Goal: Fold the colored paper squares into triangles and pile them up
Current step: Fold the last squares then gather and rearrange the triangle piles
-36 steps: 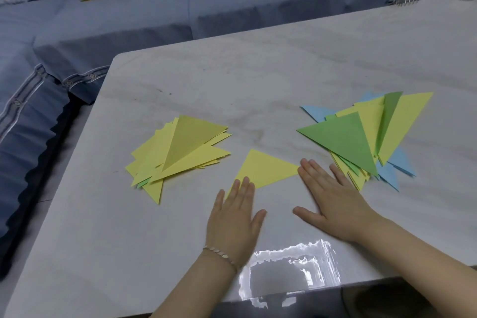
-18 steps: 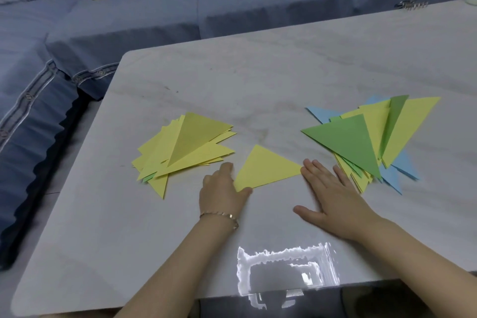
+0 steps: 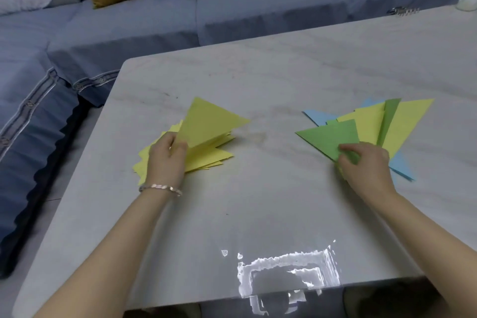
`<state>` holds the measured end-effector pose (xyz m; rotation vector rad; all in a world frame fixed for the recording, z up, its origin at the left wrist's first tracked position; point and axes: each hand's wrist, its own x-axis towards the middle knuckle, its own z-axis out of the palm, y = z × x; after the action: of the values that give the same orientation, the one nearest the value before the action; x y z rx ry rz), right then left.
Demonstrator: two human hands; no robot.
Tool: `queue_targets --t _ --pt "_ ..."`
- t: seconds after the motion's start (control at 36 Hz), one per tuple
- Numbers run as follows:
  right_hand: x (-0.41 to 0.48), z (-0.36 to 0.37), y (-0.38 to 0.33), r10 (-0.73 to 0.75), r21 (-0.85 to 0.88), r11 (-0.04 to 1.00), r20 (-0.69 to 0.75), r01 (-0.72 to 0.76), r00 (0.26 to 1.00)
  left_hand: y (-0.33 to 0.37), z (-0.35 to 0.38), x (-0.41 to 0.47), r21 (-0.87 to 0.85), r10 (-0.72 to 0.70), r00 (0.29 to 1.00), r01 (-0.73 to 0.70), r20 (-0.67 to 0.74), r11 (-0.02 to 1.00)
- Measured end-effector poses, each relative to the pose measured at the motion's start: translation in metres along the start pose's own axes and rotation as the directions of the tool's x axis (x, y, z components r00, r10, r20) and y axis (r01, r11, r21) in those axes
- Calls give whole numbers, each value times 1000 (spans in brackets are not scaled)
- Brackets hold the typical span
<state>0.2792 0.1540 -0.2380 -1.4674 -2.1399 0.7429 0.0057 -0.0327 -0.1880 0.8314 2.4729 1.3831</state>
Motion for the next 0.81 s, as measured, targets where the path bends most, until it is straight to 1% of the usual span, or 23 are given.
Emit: queue_targets --t 0.08,0.14,0.17,0.22,0.25,0.31,0.36,0.39,0.42,0.47,0.53,0.58,0.64,0.69,0.72,0.75,0.81 --pt "-8 2 -8 -12 44 999 12 11 1000 -23 -10 11 83 -129 992 128 8 988" --pt "-15 4 -15 -30 95 995 33 27 999 -32 -13 9 147 -184 983 186 -27 971" --pt "-18 5 -18 -46 118 992 40 41 998 -33 -13 5 190 -182 981 192 -68 963" --pt "-24 7 -26 -91 164 983 54 81 994 -27 -11 -7 241 -112 983 146 -148 959" --pt "-28 9 -30 -121 193 975 72 105 990 -23 -8 -14 251 -49 985 90 -163 964" --pt "-33 13 -39 -194 246 956 131 158 972 -17 0 -32 267 144 977 -99 -155 959" --pt "-37 18 -46 -275 258 941 212 217 938 -12 11 -50 271 342 935 -306 -93 913" --pt "-38 21 -48 -314 255 934 254 250 915 -11 16 -59 264 428 904 -408 -18 874" --pt "-39 23 -49 -342 251 929 294 273 893 -11 23 -66 242 493 866 -498 85 833" --pt "-38 28 -49 -357 238 928 357 286 863 -13 38 -77 179 556 776 -618 299 766" --pt "-35 33 -47 -352 203 934 366 295 861 -13 52 -85 175 504 694 -660 514 730" --pt "-33 39 -44 -352 140 936 346 323 870 -9 64 -90 272 363 650 -668 668 693" --pt "-33 44 -41 -358 16 929 304 371 883 -10 74 -92 380 229 673 -629 703 679" --pt "-37 48 -39 -415 -80 893 235 443 879 -12 79 -93 424 203 676 -638 708 643" --pt "-42 50 -39 -474 -105 857 226 505 851 -15 81 -94 454 186 680 -642 709 617" --pt "-47 52 -40 -530 -124 812 251 570 810 -16 82 -95 481 158 692 -629 704 611" --pt "-61 59 -39 -591 -134 731 366 669 719 -21 84 -98 516 138 699 -633 702 578"
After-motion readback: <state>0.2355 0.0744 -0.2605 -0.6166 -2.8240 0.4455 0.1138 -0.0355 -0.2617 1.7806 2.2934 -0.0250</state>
